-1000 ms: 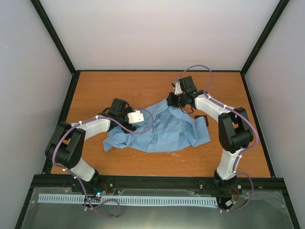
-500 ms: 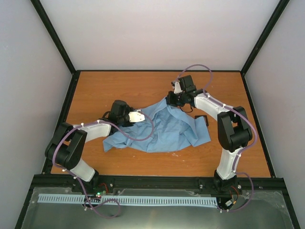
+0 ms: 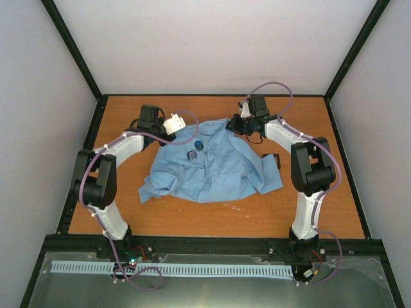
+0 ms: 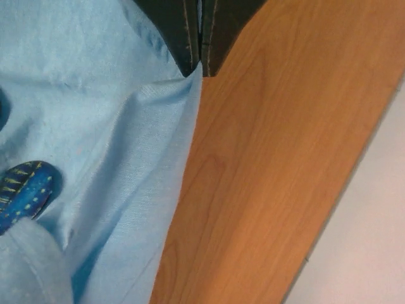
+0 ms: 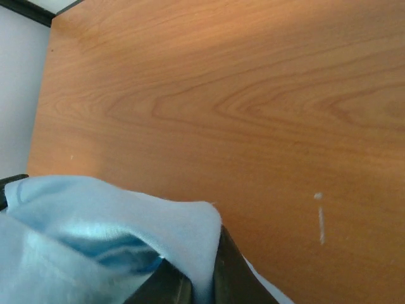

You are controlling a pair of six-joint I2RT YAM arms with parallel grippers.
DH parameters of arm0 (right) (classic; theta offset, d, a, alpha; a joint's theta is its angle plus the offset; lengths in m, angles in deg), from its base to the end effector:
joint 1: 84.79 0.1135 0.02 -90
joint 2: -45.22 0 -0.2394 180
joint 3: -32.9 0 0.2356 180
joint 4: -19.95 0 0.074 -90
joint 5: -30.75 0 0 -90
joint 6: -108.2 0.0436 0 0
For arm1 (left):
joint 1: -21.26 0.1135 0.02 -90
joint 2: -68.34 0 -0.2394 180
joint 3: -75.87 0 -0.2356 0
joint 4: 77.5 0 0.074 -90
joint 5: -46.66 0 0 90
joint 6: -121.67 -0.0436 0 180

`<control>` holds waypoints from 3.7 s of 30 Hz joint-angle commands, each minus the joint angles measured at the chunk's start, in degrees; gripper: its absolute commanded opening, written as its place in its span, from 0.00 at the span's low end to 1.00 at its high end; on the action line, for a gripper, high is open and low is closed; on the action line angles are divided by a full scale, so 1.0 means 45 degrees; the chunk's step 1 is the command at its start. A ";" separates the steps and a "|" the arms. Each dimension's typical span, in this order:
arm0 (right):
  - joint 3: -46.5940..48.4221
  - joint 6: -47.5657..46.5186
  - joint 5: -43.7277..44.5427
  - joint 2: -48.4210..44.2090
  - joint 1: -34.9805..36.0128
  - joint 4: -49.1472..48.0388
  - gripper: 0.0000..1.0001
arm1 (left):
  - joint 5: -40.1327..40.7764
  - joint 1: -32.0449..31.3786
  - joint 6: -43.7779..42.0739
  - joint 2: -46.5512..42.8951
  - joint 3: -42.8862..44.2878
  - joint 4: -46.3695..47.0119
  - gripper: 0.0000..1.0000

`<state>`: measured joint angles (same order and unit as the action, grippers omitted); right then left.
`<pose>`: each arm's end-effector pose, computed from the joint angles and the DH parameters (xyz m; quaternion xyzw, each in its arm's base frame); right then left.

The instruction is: Remove the brooch from the garment

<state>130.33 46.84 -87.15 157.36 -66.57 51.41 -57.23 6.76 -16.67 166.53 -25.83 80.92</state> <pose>0.3888 0.1495 0.1942 -0.0078 0.9048 0.3492 0.2434 0.3486 -0.1010 0.1933 0.5142 0.7464 0.0133 0.4224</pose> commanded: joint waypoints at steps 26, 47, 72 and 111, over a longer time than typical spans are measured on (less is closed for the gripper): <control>-0.2214 -0.5564 0.1931 -0.2343 0.3107 -0.2587 0.58 | -0.2068 0.1465 0.4174 0.1727 0.4201 -0.4840 0.63; 0.8722 -0.4434 0.5348 0.5824 0.2436 0.0832 0.61 | -0.3656 0.1406 0.1379 -0.1476 0.1304 -0.6468 0.64; 0.1234 -0.2370 0.1443 0.2435 0.3343 -0.0308 0.53 | -0.1239 0.1582 0.2123 -0.1737 -0.1976 -0.3029 0.56; 0.2726 -0.0786 -0.1316 0.1393 0.3123 0.0437 0.02 | -0.3596 0.1582 -0.0760 -0.4430 0.1074 -0.5174 0.67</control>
<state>142.46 38.25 -87.46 172.24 -51.73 56.24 -69.14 13.55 -12.08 151.80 -22.64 59.22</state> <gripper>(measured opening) 0.030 0.663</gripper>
